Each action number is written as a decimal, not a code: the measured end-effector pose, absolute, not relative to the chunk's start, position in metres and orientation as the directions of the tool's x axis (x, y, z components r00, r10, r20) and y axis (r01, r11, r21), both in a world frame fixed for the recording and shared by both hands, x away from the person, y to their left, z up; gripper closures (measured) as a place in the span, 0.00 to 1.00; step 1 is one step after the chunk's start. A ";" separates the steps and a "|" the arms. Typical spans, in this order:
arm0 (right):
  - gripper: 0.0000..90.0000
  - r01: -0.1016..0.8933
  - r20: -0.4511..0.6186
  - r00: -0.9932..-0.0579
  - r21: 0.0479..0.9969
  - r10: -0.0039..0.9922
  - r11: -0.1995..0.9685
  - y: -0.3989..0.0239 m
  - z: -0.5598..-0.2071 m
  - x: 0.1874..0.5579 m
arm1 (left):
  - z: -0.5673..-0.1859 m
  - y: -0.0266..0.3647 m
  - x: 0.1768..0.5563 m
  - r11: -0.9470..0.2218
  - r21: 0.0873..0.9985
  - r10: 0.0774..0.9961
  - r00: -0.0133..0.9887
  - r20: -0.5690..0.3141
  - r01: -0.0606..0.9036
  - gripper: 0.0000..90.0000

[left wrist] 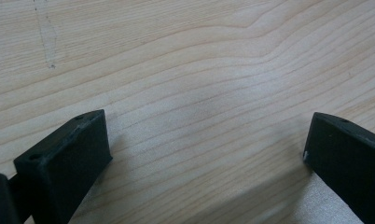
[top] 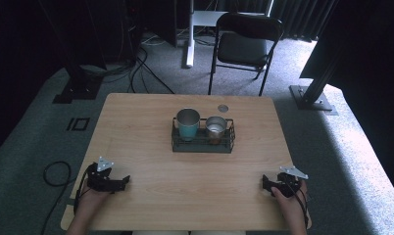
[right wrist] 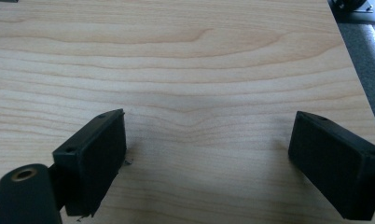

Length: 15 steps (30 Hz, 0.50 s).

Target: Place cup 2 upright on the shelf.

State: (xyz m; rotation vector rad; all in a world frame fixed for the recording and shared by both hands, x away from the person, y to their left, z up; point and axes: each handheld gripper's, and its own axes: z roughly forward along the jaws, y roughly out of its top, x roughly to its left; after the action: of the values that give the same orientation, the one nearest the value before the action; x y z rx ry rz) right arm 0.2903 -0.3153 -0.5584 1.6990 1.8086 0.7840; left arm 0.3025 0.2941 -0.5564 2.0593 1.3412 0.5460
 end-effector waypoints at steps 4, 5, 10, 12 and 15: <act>0.12 0.689 0.010 -0.063 0.724 0.998 0.036 -0.315 -0.558 0.290 | -0.556 0.294 0.302 -0.297 0.687 0.916 0.401 0.010 0.663 0.01; 0.12 0.689 0.010 -0.063 0.724 0.998 0.036 -0.315 -0.558 0.290 | -0.556 0.294 0.302 -0.297 0.687 0.916 0.401 0.010 0.663 0.01; 0.12 0.690 0.011 -0.063 0.723 0.998 0.036 -0.315 -0.558 0.290 | -0.556 0.294 0.302 -0.297 0.687 0.916 0.401 0.010 0.663 0.01; 0.12 0.690 0.011 -0.063 0.723 0.998 0.036 -0.315 -0.558 0.290 | -0.556 0.294 0.302 -0.297 0.687 0.916 0.401 0.010 0.663 0.01; 0.12 0.690 0.011 -0.063 0.723 0.998 0.036 -0.315 -0.558 0.290 | -0.556 0.294 0.302 -0.297 0.687 0.916 0.401 0.010 0.663 0.01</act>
State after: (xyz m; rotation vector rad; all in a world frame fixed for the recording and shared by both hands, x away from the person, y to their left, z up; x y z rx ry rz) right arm 0.2903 -0.3153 -0.5585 1.7039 1.8063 0.7837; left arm 0.3025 0.2941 -0.5564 2.0590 1.3413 0.5461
